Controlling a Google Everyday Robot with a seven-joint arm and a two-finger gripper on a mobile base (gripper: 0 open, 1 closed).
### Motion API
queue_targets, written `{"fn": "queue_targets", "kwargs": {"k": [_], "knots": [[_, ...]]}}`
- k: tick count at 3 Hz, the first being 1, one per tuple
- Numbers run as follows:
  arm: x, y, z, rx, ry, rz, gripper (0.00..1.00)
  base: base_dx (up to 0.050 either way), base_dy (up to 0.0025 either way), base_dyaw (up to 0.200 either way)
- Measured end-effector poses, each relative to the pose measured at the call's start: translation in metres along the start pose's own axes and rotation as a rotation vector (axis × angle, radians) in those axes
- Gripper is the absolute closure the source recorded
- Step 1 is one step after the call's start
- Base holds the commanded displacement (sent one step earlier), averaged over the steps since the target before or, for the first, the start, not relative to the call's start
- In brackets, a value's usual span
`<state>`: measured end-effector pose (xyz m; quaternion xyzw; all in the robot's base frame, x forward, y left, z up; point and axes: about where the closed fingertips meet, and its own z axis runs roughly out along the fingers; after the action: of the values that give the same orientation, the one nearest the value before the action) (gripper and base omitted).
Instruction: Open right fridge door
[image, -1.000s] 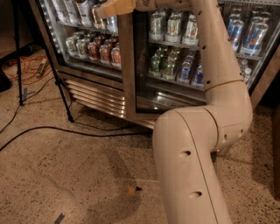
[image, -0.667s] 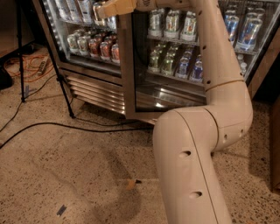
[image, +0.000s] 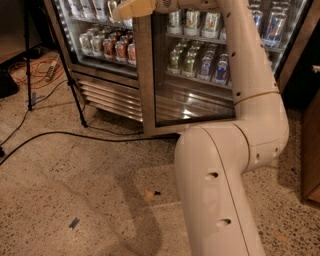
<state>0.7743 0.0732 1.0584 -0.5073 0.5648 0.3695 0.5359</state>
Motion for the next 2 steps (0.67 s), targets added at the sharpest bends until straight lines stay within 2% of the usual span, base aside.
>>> {"fn": "queue_targets", "kwargs": {"k": [2], "knots": [[0.0000, 0.0000, 0.0000, 0.000, 0.000, 0.000, 0.00, -0.047, -0.00004, 0.000]]}}
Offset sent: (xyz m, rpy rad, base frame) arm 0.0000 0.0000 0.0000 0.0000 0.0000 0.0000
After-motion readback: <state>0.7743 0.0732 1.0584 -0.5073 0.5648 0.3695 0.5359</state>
